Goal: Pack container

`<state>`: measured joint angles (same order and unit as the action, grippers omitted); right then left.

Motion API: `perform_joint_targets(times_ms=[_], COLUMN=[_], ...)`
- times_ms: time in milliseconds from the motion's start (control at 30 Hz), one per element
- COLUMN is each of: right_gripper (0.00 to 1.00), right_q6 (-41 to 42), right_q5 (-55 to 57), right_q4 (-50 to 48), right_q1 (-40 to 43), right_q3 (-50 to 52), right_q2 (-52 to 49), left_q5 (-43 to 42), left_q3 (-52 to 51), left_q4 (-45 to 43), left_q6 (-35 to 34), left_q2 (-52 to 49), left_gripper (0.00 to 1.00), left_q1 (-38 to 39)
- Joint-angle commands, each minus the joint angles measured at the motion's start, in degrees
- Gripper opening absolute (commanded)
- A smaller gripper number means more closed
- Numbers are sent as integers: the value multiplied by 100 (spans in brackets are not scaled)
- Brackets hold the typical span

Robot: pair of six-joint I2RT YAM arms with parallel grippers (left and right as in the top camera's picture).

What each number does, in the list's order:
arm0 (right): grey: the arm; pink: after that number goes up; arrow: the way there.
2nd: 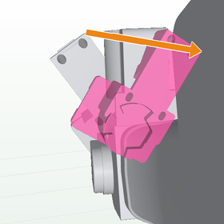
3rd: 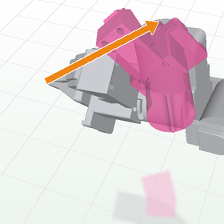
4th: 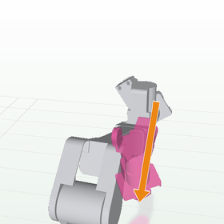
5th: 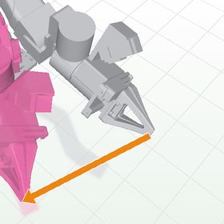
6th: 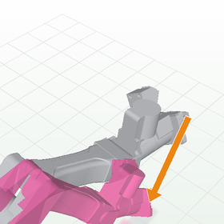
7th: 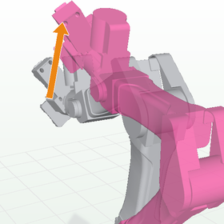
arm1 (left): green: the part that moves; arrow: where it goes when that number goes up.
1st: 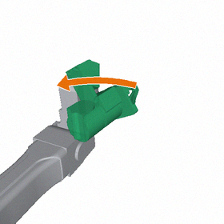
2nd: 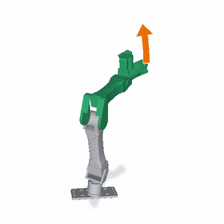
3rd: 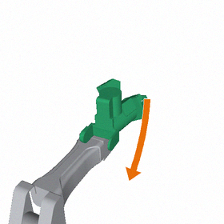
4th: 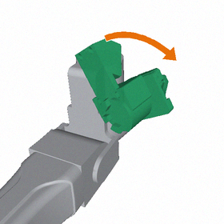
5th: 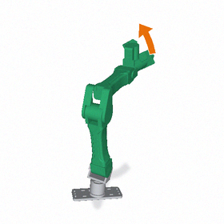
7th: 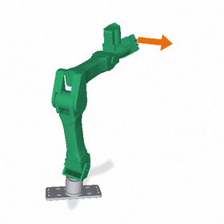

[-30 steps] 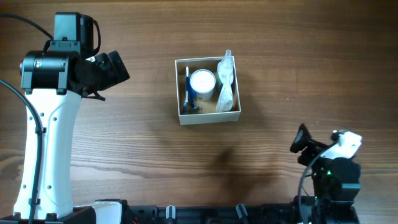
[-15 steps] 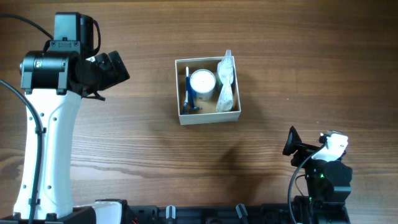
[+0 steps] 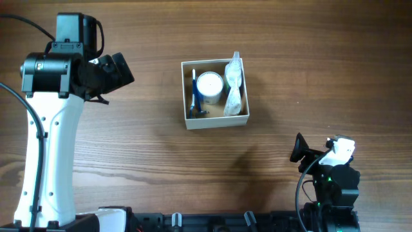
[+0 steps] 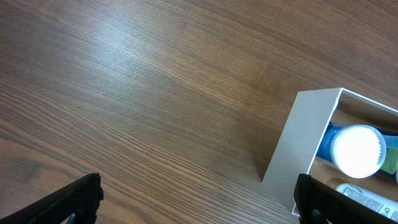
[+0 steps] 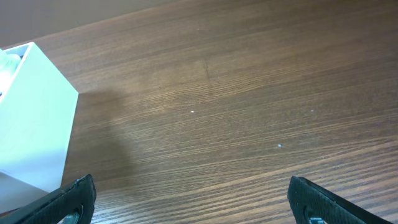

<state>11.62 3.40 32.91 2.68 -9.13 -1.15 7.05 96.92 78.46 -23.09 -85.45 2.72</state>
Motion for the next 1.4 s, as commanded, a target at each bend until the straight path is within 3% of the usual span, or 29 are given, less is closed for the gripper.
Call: perform_joint_targets(times_ms=[0, 400, 533, 667, 867, 1033, 1233, 1367], right_gripper=[100, 100, 100, 100, 100, 100, 100, 100], right_q6=[-96, -96, -94, -96, -94, -96, -96, -96], right_q5=[-96, -96, -96, -96, -96, -96, -96, -96], right_q4=[-26, -26, -26, -26, -26, -28, -26, -26], right_q1=[9, 9, 9, 9, 9, 9, 9, 9], right_q3=[15, 15, 15, 15, 15, 15, 15, 15], right_q2=[87, 87, 87, 87, 87, 87, 87, 87], left_q5=[31, 33, 192, 192, 92, 96, -212, -254], left_q3=[39, 37, -26, -492, -2127, -4197, -6428, -7226], left_q4=[4, 0, -15, -717, -2273, -3683, -4594, -4811], left_q6=[-9, -9, 170, 164, 166, 227, 168, 160], left_q2=[-4, 195, 809, 1711, 3209, 4520, 5880, 6494], left_gripper=[100, 100, 100, 100, 100, 100, 100, 100], left_q1=[-28, 4, 168, 184, 184, 184, 184, 184])
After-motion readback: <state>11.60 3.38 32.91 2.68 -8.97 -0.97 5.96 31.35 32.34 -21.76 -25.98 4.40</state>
